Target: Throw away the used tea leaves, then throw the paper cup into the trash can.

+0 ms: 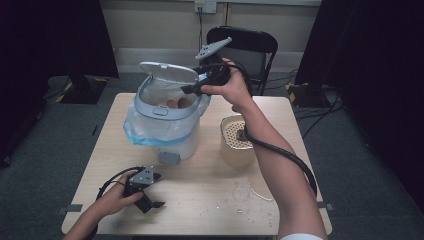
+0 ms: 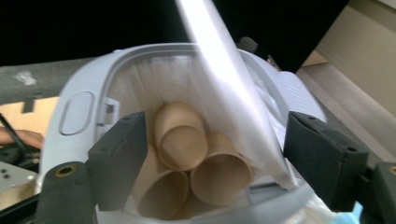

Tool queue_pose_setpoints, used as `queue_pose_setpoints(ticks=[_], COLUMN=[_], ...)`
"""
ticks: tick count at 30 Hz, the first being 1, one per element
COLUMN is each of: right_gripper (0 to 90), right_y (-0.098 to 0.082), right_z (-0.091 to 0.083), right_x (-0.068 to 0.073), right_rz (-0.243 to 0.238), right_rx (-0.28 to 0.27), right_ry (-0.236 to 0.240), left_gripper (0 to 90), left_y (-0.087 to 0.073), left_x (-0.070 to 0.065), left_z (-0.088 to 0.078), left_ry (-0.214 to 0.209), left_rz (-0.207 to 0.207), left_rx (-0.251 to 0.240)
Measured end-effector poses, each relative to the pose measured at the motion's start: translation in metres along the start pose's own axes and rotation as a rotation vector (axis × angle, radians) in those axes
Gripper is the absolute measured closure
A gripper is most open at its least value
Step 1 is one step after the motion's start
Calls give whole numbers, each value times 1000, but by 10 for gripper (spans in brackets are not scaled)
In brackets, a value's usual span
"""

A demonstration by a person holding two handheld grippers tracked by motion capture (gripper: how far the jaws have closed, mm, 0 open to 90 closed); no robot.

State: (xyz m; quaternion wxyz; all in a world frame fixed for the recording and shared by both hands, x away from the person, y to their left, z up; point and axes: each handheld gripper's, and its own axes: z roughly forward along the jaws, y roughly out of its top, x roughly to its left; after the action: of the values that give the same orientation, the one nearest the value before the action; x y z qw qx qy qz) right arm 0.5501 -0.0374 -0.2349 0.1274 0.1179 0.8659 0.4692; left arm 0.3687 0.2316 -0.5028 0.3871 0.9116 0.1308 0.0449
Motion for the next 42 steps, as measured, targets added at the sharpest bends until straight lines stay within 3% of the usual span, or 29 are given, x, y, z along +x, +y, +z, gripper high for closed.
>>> queue_pose_setpoints(ticks=[9, 22, 35, 42], right_gripper=[217, 218, 225, 328], right_y=[-2, -8, -16, -23], right_z=[-3, -8, -8, -8], right_x=[10, 17, 23, 26], right_rz=[11, 18, 29, 36], right_rx=[-30, -25, -8, 6], right_ry=[27, 84, 110, 129], left_gripper=[0, 0, 0, 0], left_y=[0, 0, 0, 0], left_x=[0, 0, 0, 0], left_z=[0, 0, -1, -1], left_ry=[0, 7, 10, 10], left_rz=[0, 3, 3, 4], left_rx=[0, 1, 4, 6])
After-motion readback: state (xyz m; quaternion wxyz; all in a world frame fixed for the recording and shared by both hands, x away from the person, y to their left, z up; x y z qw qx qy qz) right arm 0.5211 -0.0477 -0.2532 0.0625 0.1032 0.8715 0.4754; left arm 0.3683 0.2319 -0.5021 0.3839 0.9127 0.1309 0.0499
